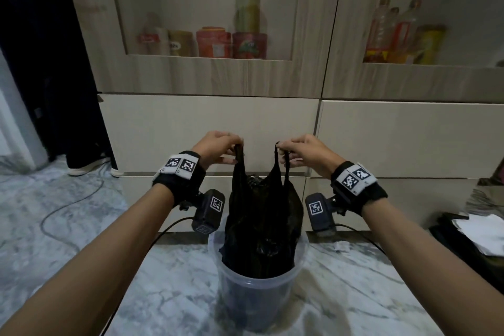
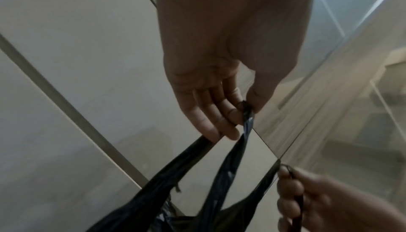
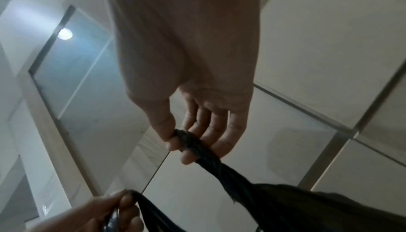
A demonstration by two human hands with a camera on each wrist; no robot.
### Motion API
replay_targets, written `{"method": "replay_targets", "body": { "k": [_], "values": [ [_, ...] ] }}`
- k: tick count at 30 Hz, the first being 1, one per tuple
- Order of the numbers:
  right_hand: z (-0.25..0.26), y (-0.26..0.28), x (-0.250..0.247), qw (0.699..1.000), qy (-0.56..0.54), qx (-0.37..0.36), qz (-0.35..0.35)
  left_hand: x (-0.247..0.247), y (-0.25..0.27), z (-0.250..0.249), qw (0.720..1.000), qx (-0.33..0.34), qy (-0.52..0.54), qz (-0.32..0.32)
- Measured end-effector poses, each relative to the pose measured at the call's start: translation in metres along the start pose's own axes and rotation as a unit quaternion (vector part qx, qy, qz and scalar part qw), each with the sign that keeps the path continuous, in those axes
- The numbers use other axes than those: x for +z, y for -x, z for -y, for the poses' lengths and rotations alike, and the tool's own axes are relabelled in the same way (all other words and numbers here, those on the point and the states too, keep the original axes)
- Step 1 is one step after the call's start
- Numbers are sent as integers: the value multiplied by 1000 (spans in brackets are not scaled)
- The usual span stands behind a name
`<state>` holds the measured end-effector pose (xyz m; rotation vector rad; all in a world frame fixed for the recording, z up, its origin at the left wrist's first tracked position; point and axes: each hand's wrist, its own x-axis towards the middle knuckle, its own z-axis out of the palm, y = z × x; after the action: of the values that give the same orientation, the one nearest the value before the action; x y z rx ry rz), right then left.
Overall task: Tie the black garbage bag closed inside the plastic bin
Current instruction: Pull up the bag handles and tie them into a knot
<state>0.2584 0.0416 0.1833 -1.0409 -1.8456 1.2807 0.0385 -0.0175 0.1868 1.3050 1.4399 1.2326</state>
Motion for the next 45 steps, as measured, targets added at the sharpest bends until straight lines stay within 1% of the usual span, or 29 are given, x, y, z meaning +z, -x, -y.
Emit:
{"method": "replay_targets", "body": {
  "k": [3, 6, 10, 12, 14, 16, 17, 19, 21, 23, 25, 29, 31, 35, 38, 41, 43, 44, 45],
  "values": [
    [1, 0, 5, 998, -65, 5, 24, 5, 2, 1, 999, 18, 31, 14],
    [6, 2, 9, 995, -88, 17, 49, 11, 3, 0, 998, 19, 49, 32],
    [13, 7, 19, 991, -101, 29, 79, 23, 5, 0, 998, 55, -22, 37],
    [17, 9, 23, 991, -103, 35, 84, 31, 7, 2, 997, 64, -28, 32],
    [19, 10, 24, 989, -102, 34, 98, 36, 8, 5, 997, 64, -28, 20],
    [19, 10, 24, 992, -59, 21, 111, 39, 6, 9, 994, 81, -74, -11],
    [19, 10, 24, 995, -6, 7, 99, 40, 4, 11, 989, 98, -106, -29],
    [17, 6, 27, 996, 74, -39, 29, 41, 3, 12, 981, 128, -141, -45],
    [14, -1, 31, 994, 76, -74, -34, 40, 2, 11, 982, 129, -136, -32],
    [10, -7, 30, 992, 66, -72, -74, 37, 0, 11, 986, 120, -115, -14],
    [7, -7, 27, 991, 71, -65, -92, 30, -1, 12, 989, 113, -91, -12],
    [-5, -6, 14, 990, 80, -60, -100, 14, 0, 17, 995, 93, -36, -12],
    [-14, -5, 5, 989, 69, -62, -112, 5, 0, 23, 996, 83, -20, -25],
    [-41, 1, -18, 983, 76, -58, -156, -18, -2, 42, 995, 56, -36, -74],
    [-69, 4, -31, 975, 147, -31, -165, -37, -2, 64, 990, 39, -84, -109],
    [-78, 12, -36, 960, 238, -17, -145, -49, 0, 77, 977, 27, -180, -114],
    [-73, 16, -37, 955, 266, -28, -128, -52, 1, 74, 963, 46, -242, -111],
    [-69, 16, -38, 949, 288, -48, -122, -53, 1, 71, 951, 68, -283, -108],
    [-63, 17, -38, 935, 326, -74, -118, -52, 2, 67, 931, 91, -337, -103]
  ]
}}
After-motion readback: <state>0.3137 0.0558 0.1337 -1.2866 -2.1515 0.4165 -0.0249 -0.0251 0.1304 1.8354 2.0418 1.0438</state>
